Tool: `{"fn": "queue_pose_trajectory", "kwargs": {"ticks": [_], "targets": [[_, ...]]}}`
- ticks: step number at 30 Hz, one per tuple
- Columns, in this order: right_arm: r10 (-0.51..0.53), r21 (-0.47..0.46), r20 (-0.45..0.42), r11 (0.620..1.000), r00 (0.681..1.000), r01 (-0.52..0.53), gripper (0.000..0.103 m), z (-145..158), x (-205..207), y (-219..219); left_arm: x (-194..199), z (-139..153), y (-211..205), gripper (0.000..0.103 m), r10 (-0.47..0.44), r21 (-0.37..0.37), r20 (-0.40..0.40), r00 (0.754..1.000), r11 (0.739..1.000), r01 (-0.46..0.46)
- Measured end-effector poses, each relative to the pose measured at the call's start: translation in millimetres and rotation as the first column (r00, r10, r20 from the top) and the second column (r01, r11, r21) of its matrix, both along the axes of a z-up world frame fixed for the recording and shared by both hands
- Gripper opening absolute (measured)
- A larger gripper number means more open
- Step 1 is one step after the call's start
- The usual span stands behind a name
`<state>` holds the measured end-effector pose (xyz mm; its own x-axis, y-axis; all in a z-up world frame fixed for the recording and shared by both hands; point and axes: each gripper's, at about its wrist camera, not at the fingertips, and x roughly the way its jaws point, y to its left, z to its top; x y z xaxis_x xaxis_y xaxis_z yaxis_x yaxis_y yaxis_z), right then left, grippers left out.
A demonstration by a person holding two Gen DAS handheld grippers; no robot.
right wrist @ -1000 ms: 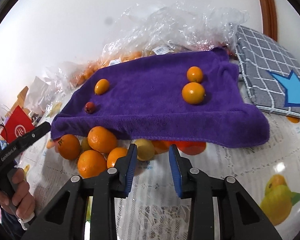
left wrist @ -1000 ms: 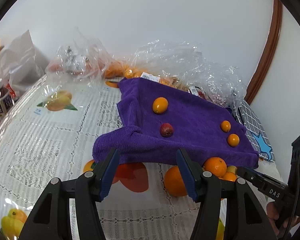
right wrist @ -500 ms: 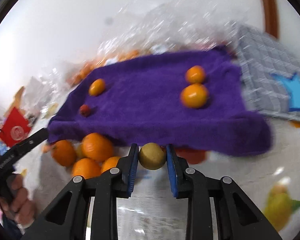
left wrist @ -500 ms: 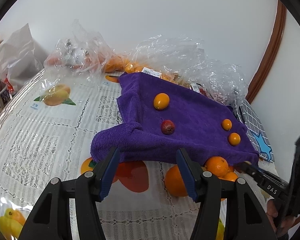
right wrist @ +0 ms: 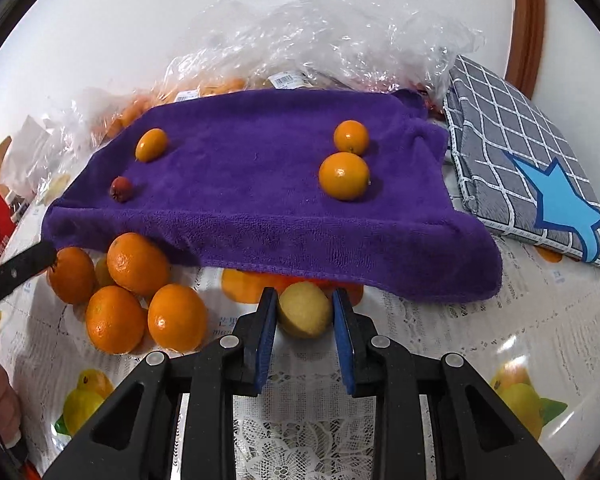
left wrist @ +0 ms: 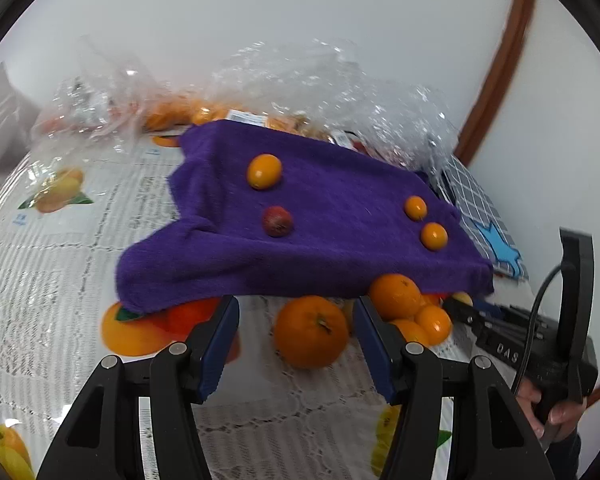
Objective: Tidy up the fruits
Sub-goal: 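Grasp a pale yellow fruit in front of the towel with the right tool, then grasp a large orange with the left tool while the right tool holds the yellow fruit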
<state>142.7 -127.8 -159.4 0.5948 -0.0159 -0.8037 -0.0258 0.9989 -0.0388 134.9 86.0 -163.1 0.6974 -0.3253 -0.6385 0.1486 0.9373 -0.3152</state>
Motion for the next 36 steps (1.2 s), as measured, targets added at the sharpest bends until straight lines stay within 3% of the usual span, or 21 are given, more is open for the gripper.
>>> {"fn": "queue_pose_trajectory", "kwargs": {"ticks": [13,17,21,36], "targets": [[0.000,0.005,0.010,1.000,1.000,-0.001,0.028,0.8,-2.4,-1.1,13.4,-12.1,-19.0,0.057,-0.067,0.061,-0.099,0.993,0.995,0.073],[0.007,0.004,0.008,1.000,1.000,-0.007,0.028,0.9,-1.8,-0.6,13.5,-11.8,-19.8,0.053,-0.066,0.065,-0.094,0.993,0.995,0.072],[0.008,0.005,0.012,1.000,1.000,-0.008,0.028,1.1,-2.4,-0.6,14.1,-12.5,-15.5,0.041,-0.061,0.035,-0.096,0.994,0.997,0.064],[0.007,0.031,0.038,0.999,0.999,-0.008,0.028,4.2,-6.1,-3.3,5.8,-5.7,-12.6,0.040,-0.043,0.018,-0.046,0.998,0.999,0.044]]}}
